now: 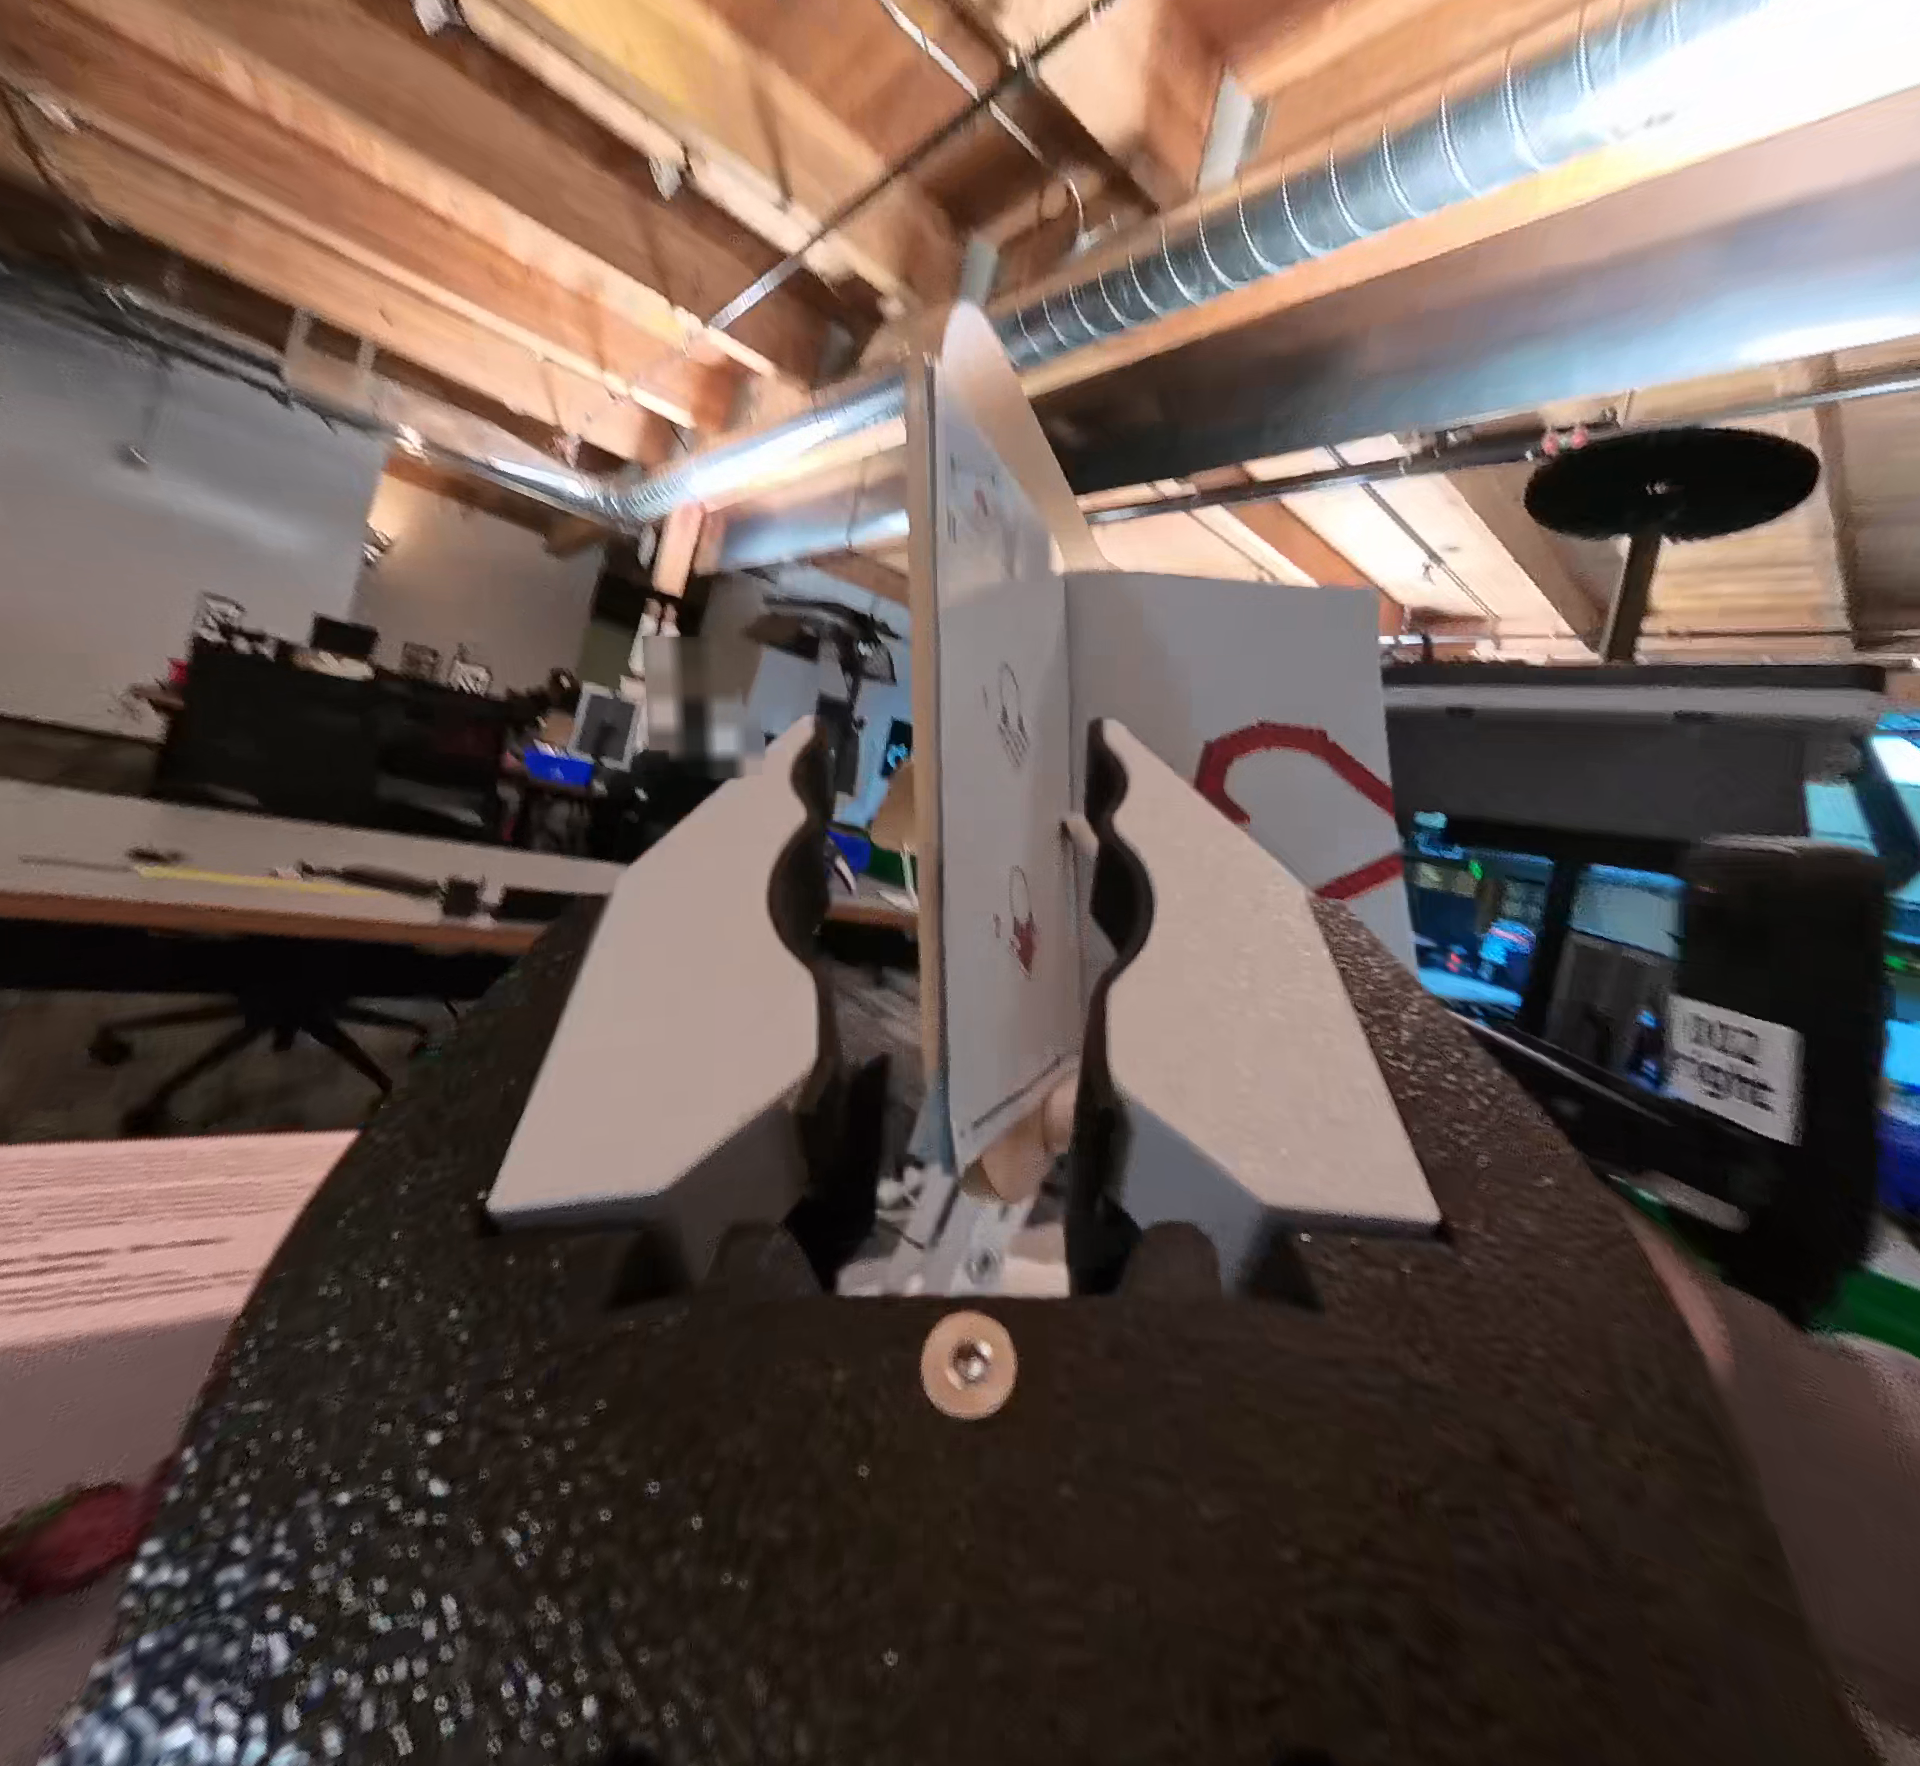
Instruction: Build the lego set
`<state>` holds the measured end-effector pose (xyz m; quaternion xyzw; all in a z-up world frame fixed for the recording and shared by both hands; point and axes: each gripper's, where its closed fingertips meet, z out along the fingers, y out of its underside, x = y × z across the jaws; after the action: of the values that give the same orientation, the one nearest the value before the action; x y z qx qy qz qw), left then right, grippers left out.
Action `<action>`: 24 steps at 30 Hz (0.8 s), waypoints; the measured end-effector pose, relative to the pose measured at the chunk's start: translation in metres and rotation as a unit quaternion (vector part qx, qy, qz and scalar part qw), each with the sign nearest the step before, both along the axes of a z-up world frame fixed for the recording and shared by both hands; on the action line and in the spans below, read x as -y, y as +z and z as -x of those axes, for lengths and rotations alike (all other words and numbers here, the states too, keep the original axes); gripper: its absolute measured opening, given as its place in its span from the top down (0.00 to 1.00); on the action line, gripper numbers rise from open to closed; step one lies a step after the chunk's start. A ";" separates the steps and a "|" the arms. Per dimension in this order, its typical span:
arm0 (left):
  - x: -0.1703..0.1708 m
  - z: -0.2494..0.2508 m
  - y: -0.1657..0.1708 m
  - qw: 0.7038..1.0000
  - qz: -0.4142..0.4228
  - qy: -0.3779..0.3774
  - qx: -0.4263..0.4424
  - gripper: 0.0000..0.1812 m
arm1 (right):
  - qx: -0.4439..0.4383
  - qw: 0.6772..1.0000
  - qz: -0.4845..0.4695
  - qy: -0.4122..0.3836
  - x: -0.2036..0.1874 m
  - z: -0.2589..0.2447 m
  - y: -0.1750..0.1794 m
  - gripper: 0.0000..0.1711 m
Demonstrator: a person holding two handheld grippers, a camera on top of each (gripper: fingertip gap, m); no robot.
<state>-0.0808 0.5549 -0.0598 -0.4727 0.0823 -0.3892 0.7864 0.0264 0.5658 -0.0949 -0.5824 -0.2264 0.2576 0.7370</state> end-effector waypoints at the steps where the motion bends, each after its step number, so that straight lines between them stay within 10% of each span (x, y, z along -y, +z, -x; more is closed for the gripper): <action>1: 0.003 0.007 0.004 1.000 -0.013 0.016 0.006 0.72 | 0.003 1.000 -0.004 0.007 0.011 -0.005 0.001 0.90; 7: 0.040 0.023 0.035 0.991 -0.068 0.112 0.016 0.66 | 0.113 0.988 -0.106 -0.009 0.107 -0.052 -0.008 0.90; 13: 0.101 -0.037 -0.024 0.977 -0.073 0.136 -0.145 0.65 | 0.181 0.970 -0.147 -0.075 0.199 -0.124 -0.042 0.92; 24: 0.219 -0.052 -0.105 0.948 -0.072 0.111 -0.290 0.71 | 0.184 0.941 -0.168 -0.228 0.237 -0.205 -0.081 0.96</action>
<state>-0.0288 0.3354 -0.1646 -0.5134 0.2814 -0.1393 0.7987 0.2315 0.3291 -0.1760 -0.5232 -0.2588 -0.0706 0.8089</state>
